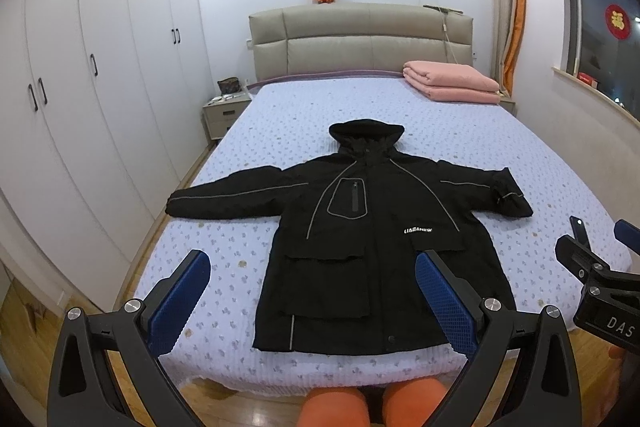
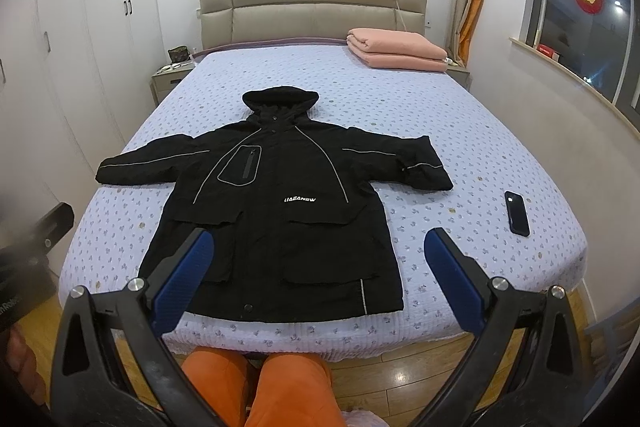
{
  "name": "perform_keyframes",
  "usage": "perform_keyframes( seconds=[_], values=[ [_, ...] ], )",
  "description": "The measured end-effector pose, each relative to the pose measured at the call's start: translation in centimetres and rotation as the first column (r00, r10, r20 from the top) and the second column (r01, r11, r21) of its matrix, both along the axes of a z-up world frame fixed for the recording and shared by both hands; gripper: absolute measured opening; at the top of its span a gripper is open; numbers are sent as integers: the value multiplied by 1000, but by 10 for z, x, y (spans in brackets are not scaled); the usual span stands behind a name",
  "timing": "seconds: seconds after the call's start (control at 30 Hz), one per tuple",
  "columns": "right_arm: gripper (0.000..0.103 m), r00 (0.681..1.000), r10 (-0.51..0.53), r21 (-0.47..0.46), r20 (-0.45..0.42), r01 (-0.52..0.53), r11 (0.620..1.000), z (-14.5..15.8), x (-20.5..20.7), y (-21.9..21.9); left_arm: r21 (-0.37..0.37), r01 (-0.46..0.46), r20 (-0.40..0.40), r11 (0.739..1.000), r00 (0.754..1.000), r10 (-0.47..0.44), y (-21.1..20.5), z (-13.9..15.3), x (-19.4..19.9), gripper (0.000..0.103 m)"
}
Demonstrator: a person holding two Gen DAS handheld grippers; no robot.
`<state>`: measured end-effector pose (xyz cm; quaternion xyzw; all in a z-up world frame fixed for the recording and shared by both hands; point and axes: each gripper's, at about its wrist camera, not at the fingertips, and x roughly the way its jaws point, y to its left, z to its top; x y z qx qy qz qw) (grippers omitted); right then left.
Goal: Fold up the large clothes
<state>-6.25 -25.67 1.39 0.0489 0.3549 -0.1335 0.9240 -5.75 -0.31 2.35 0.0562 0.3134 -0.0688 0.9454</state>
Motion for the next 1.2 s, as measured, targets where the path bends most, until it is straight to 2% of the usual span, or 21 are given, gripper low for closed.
perform_keyframes(
  seconds=[1.2],
  values=[
    [103,999,21,-7,-29,-21,1000,-5,2,24,-35,-15,-23,999,1000,14,9,-4,3,102]
  ],
)
